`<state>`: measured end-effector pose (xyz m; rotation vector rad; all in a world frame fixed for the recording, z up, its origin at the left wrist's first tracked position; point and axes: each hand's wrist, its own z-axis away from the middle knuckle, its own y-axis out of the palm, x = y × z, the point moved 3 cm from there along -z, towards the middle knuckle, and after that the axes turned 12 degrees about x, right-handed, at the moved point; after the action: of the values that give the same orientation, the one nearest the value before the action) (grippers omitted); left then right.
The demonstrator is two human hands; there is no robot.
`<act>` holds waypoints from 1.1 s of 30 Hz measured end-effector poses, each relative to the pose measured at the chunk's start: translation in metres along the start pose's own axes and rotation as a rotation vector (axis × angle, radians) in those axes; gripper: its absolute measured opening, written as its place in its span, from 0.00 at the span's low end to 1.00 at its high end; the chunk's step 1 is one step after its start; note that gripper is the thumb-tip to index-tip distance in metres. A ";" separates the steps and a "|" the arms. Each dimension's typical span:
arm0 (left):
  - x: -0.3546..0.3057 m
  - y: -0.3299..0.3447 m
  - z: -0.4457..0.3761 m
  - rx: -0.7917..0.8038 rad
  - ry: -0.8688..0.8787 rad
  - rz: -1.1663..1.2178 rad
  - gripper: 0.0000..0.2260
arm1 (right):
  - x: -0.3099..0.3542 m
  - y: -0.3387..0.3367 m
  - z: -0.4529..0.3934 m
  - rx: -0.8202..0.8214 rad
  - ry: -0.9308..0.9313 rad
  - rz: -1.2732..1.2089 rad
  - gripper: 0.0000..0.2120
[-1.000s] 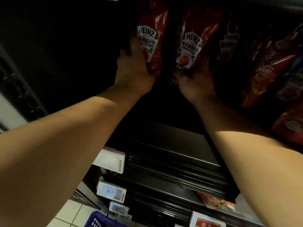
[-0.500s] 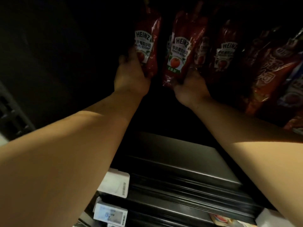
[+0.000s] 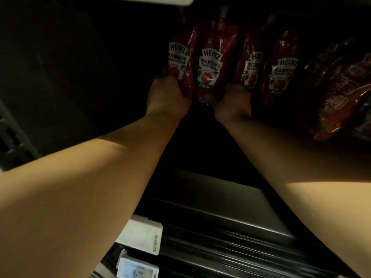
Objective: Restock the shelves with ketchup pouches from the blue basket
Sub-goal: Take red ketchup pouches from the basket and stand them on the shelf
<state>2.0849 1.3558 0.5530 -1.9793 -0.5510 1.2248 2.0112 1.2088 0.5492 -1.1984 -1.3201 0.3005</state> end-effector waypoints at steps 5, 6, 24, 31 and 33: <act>-0.002 -0.005 0.010 -0.050 -0.047 -0.068 0.12 | -0.007 0.002 0.002 0.079 -0.053 -0.142 0.27; -0.003 -0.005 0.010 -0.045 -0.057 -0.086 0.10 | -0.006 0.002 0.002 0.088 -0.054 -0.169 0.28; 0.006 -0.020 0.033 -0.095 -0.003 0.066 0.24 | -0.015 -0.010 0.011 -0.044 0.074 -0.202 0.20; 0.016 -0.028 0.066 -0.082 -0.039 0.212 0.14 | -0.029 -0.030 0.052 -0.154 0.188 -0.187 0.16; 0.020 -0.031 0.077 -0.066 -0.045 0.236 0.12 | -0.031 -0.036 0.067 -0.173 0.238 -0.155 0.17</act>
<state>2.0264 1.4172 0.5443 -2.1230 -0.3924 1.4127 1.9286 1.2029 0.5465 -1.2260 -1.2396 -0.0680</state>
